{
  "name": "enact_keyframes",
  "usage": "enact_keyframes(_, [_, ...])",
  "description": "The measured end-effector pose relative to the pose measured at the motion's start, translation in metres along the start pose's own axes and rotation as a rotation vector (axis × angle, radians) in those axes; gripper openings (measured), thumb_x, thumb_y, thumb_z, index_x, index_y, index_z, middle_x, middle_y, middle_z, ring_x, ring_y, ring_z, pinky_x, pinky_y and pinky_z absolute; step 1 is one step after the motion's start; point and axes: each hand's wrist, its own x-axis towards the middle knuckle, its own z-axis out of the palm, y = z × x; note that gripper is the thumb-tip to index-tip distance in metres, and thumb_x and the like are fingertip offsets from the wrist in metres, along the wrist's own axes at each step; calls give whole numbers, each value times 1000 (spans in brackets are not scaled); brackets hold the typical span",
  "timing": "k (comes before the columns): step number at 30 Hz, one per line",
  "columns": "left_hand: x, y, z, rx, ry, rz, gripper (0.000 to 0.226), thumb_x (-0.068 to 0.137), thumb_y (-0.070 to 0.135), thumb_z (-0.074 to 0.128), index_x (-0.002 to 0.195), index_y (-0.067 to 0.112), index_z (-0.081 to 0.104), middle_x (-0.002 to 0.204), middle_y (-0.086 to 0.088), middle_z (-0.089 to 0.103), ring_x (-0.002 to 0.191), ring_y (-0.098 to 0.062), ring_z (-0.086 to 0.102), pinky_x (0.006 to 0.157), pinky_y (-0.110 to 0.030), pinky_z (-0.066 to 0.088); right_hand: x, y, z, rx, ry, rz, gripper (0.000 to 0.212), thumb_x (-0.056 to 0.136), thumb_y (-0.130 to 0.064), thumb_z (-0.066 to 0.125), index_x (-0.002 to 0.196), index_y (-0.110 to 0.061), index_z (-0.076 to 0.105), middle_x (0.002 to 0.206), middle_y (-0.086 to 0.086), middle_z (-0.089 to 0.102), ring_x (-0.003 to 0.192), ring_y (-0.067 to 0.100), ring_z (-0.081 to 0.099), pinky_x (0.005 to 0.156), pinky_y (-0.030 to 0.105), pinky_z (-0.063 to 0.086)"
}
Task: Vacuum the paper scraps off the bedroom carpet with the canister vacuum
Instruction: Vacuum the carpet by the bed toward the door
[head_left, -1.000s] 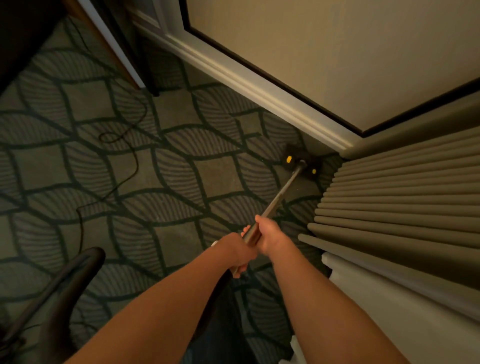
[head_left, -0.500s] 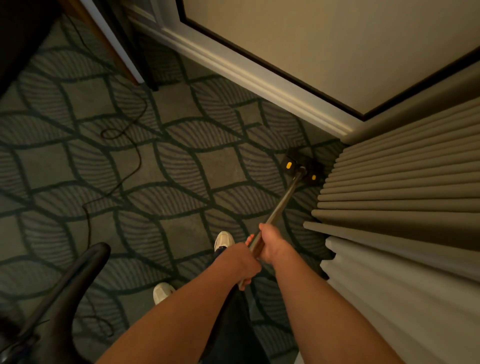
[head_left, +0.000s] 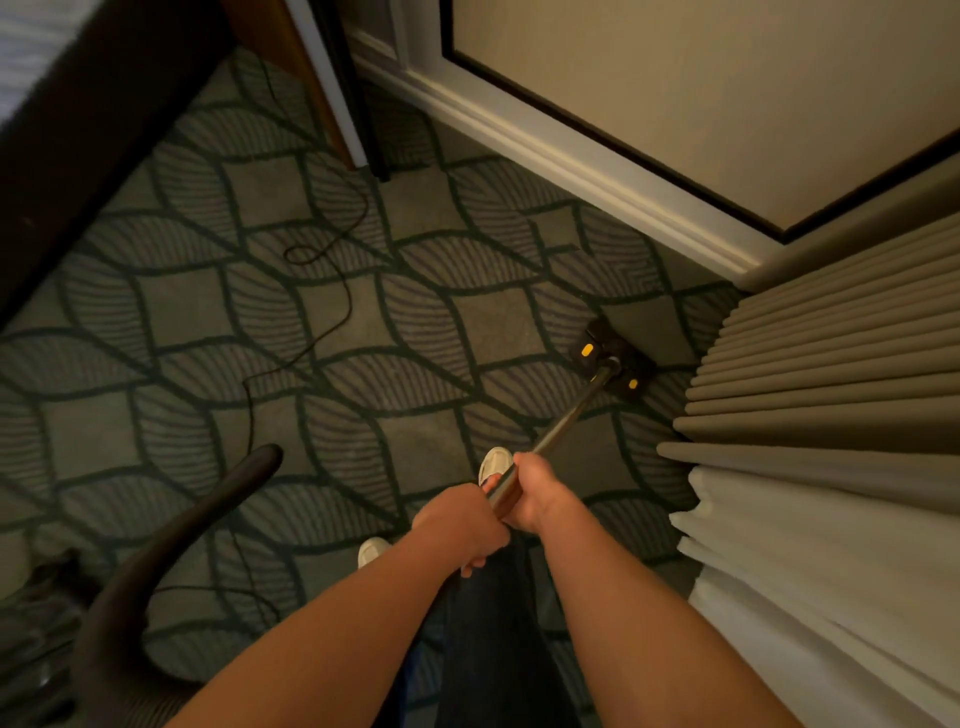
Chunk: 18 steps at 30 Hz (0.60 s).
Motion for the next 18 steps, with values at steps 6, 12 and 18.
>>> enact_keyframes(6, [-14,-28,4,31,72,13,11,82,25,56,74,18,55,62,2,60,49,-10,58,46,-22,46,-6,30,13,83,-20,-91,29,104,-31,37,91,-7,47,63,7,40,52,16,39,45,27,39])
enact_keyframes(12, [-16,-19,-5,-8,109,58,15,79,29,56,69,19,53,56,4,58,47,-9,56,44,-19,41,-15,8,18,25,28,-209,23,102,-28,40,103,-7,48,65,9,43,51,19,44,43,24,42])
enact_keyframes(18, [3,23,-37,-159,130,77,15,81,27,56,70,18,52,59,1,59,49,-13,58,46,-21,46,-5,-57,25,-46,12,-250,26,101,-32,43,109,-8,48,61,7,43,48,19,45,44,26,44])
